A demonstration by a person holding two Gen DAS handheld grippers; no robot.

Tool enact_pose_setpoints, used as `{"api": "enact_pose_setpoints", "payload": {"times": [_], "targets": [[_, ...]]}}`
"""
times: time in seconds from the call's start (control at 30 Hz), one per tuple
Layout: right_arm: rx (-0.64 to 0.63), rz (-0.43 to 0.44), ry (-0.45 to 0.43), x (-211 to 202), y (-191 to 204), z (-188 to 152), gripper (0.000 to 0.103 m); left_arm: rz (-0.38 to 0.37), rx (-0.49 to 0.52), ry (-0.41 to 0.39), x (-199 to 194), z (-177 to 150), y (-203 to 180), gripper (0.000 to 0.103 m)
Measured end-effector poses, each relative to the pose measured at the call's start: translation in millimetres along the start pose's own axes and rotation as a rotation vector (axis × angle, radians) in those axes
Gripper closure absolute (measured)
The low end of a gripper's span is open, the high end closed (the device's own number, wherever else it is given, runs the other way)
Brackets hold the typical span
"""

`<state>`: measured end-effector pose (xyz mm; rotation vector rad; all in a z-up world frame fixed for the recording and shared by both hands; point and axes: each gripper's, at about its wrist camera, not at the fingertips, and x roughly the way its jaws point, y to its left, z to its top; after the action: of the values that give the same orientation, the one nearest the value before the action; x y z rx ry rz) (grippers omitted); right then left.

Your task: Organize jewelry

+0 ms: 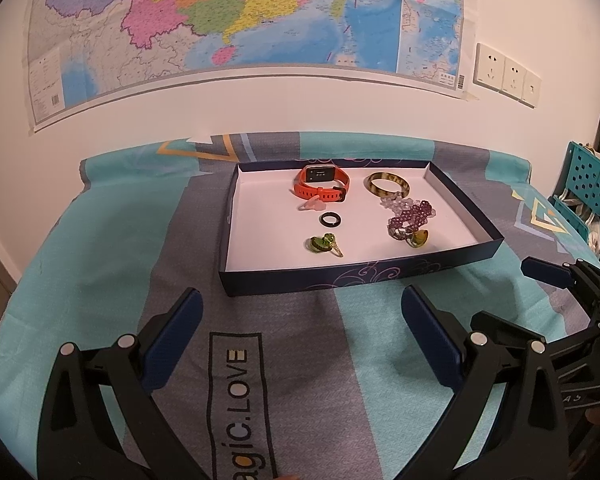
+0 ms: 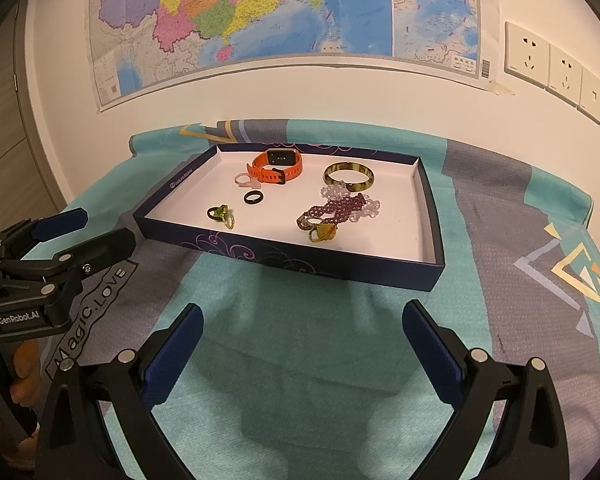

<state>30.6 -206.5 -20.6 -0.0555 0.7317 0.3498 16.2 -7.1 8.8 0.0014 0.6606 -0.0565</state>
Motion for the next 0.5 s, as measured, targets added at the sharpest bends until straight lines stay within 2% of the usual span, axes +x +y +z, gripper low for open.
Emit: {"api": "enact_pose_setpoints", "payload": {"times": [0.27, 0.5], "targets": [[0.001, 0.001, 0.001, 0.7, -0.9, -0.3, 0.007, -0.001, -0.001, 0.000, 0.5, 0.6, 0.5, 0.006], [0.002, 0.000, 0.000, 0.5, -0.6, -1.1, 0.007, 0.011, 0.004, -0.032, -1.2, 0.2, -0.6, 0.006]]}}
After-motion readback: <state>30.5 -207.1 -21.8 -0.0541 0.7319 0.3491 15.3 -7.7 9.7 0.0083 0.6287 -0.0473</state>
